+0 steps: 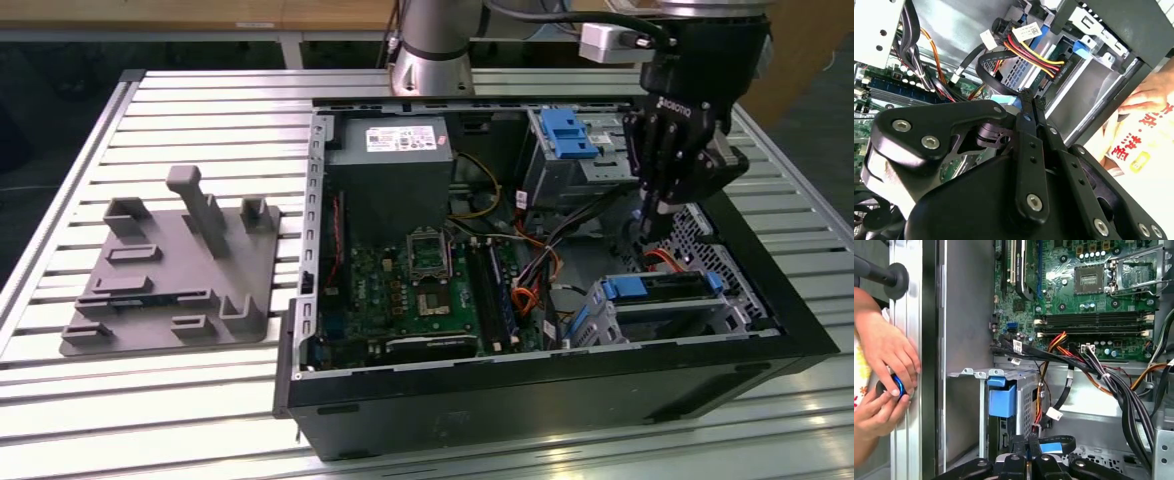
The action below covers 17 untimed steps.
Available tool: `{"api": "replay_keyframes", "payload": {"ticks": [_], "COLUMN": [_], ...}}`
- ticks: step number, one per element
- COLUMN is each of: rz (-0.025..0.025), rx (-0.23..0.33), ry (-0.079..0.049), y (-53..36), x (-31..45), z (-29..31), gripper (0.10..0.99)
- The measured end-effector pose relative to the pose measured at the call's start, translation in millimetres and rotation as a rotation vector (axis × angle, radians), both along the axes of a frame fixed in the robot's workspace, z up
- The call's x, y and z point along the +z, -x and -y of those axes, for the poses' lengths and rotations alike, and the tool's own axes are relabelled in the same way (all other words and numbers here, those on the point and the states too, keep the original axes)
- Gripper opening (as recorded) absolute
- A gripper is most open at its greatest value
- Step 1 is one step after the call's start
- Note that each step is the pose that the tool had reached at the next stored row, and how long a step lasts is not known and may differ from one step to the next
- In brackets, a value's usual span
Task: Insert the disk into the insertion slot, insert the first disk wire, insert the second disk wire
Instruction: 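Insert the second disk wire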
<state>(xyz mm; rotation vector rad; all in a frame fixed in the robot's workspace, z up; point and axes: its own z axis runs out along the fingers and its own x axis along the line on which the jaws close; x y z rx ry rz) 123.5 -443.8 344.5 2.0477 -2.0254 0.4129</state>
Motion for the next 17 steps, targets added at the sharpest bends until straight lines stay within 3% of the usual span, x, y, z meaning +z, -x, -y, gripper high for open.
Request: {"api": "replay_keyframes", "payload": {"ticks": [2,10,12,17], "rz": [-0.0126,-0.0761,-0.0815,-0.0814], "rx": [0.000,0.000,0.000,-0.020], "ry": [-0.009,-0.044,-0.049,-0.065], "y": [-2.2,-19.4,-22.8,-23.2], "x": [-0.7,-2.9,-2.9,-2.8], "z": [0.5,2.5,3.3,4.7], "gripper": [0.141,0.141,0.141,0.141]}}
